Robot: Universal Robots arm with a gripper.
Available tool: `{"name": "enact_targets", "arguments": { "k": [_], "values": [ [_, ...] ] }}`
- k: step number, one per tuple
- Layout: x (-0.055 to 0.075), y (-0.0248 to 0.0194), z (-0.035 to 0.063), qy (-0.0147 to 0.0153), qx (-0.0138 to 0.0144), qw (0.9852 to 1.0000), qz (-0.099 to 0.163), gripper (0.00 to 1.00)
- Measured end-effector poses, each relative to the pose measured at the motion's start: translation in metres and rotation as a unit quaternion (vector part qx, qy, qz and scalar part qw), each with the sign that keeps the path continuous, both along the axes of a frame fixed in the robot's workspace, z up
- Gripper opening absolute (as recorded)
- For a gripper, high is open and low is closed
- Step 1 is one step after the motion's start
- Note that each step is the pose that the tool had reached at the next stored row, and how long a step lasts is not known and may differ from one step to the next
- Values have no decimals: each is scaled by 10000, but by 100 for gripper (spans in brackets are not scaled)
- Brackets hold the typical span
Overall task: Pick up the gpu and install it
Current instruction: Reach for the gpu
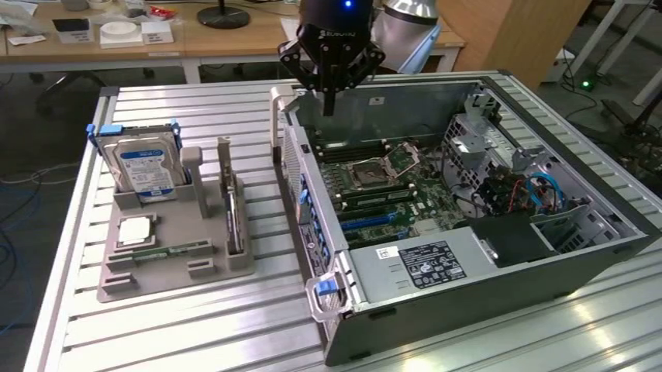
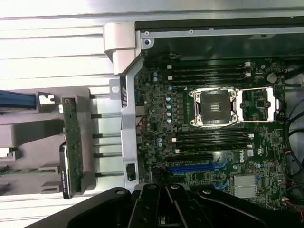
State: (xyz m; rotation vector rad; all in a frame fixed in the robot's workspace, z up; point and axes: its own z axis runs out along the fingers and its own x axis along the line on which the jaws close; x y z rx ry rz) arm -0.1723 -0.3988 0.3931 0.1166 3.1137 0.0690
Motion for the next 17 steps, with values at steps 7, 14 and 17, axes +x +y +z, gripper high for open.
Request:
{"name": "enact_targets", "arguments": {
  "k": [7, 14, 17],
  "values": [
    [-99, 0, 0, 0, 0, 10000, 0, 11],
    [-207, 0, 0, 0, -1, 10000, 0, 11],
    [-252, 0, 0, 0, 0, 10000, 0, 11]
  ]
}}
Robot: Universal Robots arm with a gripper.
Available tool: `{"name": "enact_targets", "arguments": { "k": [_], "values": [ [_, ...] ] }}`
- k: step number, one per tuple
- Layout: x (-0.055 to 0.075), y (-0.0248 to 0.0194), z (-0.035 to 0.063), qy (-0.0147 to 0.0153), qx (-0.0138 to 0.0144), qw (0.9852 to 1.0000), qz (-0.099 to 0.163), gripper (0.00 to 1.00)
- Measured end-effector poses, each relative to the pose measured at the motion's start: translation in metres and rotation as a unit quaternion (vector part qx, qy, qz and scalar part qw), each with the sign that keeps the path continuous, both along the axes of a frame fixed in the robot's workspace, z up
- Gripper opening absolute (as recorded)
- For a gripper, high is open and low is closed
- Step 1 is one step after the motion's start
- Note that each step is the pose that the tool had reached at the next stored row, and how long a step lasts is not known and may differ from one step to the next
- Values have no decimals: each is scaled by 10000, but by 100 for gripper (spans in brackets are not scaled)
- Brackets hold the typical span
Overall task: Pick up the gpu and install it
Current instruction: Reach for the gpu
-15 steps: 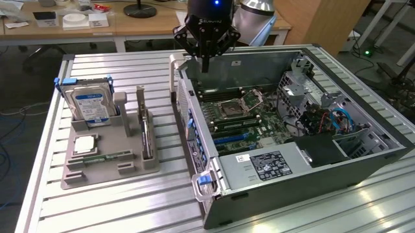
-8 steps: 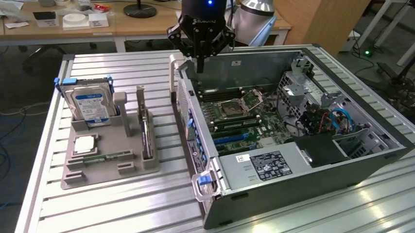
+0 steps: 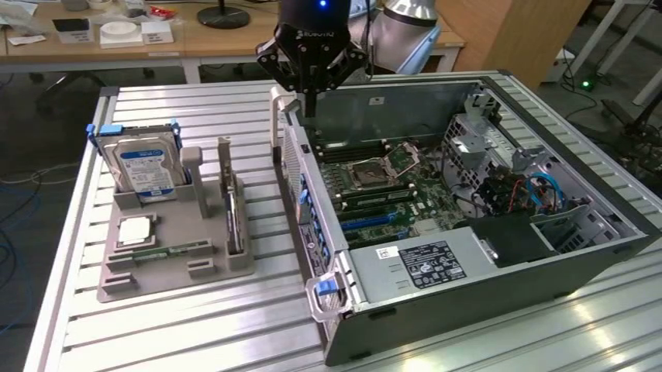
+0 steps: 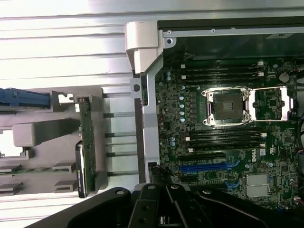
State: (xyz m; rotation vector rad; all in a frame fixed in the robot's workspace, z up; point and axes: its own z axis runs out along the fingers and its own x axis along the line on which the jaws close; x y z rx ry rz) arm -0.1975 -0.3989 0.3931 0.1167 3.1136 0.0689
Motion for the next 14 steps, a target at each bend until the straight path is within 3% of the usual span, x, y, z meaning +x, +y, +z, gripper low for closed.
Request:
{"name": "enact_targets", "arguments": {
  "k": [14],
  "values": [
    [-243, 0, 0, 0, 0, 10000, 0, 11]
  ]
}}
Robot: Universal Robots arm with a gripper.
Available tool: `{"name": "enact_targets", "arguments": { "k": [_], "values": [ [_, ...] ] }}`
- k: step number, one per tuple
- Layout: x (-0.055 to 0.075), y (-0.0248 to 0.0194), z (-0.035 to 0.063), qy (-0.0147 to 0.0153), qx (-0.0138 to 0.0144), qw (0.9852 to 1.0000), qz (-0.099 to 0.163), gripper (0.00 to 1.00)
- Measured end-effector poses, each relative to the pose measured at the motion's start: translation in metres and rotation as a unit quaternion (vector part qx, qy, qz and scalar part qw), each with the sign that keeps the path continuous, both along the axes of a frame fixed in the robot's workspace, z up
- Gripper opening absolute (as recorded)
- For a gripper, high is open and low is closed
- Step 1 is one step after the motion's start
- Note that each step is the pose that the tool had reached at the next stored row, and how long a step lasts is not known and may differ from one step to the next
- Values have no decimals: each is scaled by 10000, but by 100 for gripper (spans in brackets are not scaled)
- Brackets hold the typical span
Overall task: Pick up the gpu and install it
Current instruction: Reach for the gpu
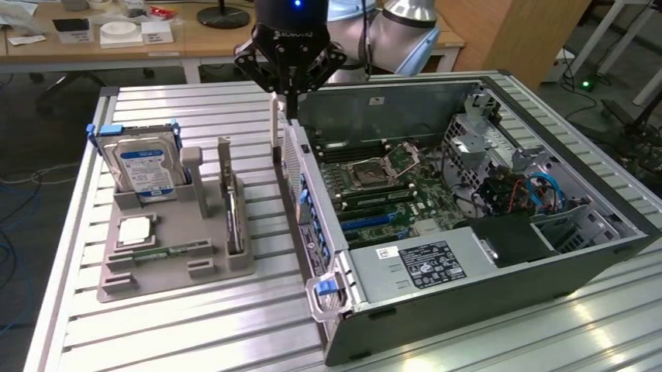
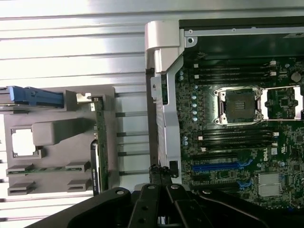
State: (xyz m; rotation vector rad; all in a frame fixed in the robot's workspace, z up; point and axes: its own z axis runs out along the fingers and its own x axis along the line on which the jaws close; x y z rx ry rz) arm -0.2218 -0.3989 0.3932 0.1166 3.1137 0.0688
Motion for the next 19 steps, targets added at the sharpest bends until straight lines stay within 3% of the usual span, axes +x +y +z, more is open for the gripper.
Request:
{"name": "enact_targets", "arguments": {
  "k": [19],
  "values": [
    [-340, 0, -1, 0, 0, 10000, -1, 11]
  ]
}}
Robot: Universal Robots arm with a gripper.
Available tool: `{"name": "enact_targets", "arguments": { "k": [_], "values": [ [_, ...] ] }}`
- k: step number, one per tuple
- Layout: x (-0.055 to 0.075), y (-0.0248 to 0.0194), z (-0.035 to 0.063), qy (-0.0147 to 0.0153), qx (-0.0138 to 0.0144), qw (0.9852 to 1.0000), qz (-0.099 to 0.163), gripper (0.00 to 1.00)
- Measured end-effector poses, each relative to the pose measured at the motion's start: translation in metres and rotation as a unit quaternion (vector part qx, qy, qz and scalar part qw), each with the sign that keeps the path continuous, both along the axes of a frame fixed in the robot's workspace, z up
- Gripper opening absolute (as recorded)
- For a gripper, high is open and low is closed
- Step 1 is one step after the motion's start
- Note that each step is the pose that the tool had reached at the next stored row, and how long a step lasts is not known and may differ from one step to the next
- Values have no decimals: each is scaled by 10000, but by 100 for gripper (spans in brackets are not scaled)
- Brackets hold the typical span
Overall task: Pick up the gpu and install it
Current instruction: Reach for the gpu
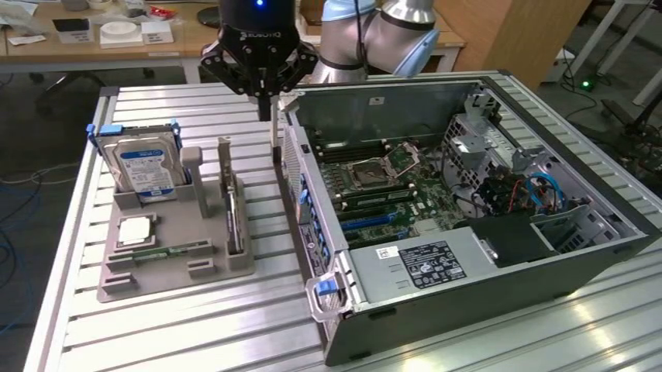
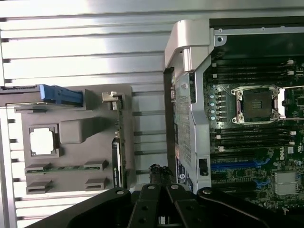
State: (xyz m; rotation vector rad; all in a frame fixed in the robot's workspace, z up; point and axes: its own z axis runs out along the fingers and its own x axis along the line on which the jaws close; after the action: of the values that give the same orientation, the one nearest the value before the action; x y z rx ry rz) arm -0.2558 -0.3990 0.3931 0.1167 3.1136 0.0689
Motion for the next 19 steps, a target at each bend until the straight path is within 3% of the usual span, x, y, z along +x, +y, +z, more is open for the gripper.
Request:
{"name": "enact_targets", "arguments": {
  "k": [19],
  "values": [
    [-293, -1, 0, 0, 0, 10000, 1, 11]
  ]
}}
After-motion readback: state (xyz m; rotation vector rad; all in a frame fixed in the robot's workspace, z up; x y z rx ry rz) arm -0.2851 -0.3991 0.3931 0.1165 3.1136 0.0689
